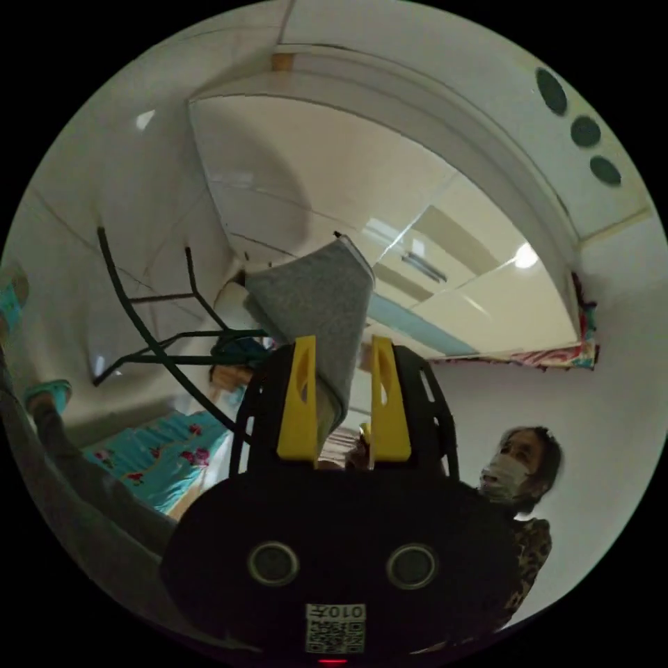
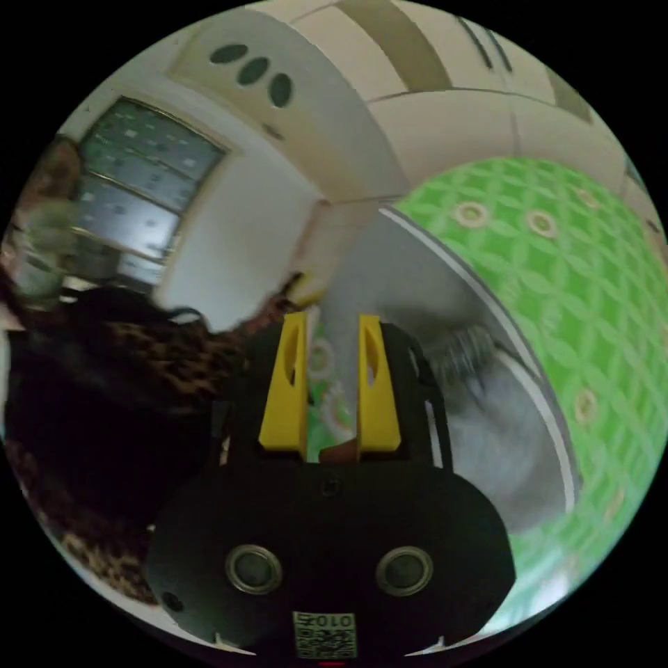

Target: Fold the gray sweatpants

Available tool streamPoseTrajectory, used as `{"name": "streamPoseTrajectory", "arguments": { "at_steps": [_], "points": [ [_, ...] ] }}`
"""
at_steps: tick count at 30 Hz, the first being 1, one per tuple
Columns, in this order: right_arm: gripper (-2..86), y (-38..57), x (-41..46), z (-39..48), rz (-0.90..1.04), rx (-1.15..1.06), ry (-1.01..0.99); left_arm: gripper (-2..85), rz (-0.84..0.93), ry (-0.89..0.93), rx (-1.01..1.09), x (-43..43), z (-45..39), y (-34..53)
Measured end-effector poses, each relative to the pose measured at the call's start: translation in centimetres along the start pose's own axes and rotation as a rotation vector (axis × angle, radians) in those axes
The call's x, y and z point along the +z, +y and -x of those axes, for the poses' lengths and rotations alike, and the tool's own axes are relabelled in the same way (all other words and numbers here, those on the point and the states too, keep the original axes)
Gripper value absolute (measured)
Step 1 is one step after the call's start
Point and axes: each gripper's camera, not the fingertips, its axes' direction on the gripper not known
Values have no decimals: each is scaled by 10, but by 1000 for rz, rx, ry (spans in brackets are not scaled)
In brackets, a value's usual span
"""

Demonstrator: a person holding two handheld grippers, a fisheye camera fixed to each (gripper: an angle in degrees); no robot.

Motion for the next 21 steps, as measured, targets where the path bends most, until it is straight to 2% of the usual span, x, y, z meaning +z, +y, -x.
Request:
{"name": "streamPoseTrajectory", "arguments": {
  "at_steps": [1, 3, 5, 11, 13, 16, 21],
  "points": [
    [148, -36, 4, -15, 40, -49, -107, 137, -23, 48, -44, -7, 17, -2],
    [158, -97, 22, -33, 173, -92, -135, 156, -50, 132, -94, -13, 41, -4],
    [168, -161, 46, -49, 296, -109, -74, 179, -44, 284, -115, -12, 69, -11],
    [197, -362, 152, -83, 685, -104, 30, 239, -28, 427, -113, 0, 108, -31],
    [208, -420, 207, -95, 896, -117, 146, 249, -31, 472, -118, 5, 113, -38],
    [221, -469, 268, -122, 1134, -90, 240, 260, -14, 548, -68, 12, 109, -51],
    [228, -499, 339, -151, 1414, -72, 186, 266, 18, 546, -33, 13, 104, -67]
  ]
}}
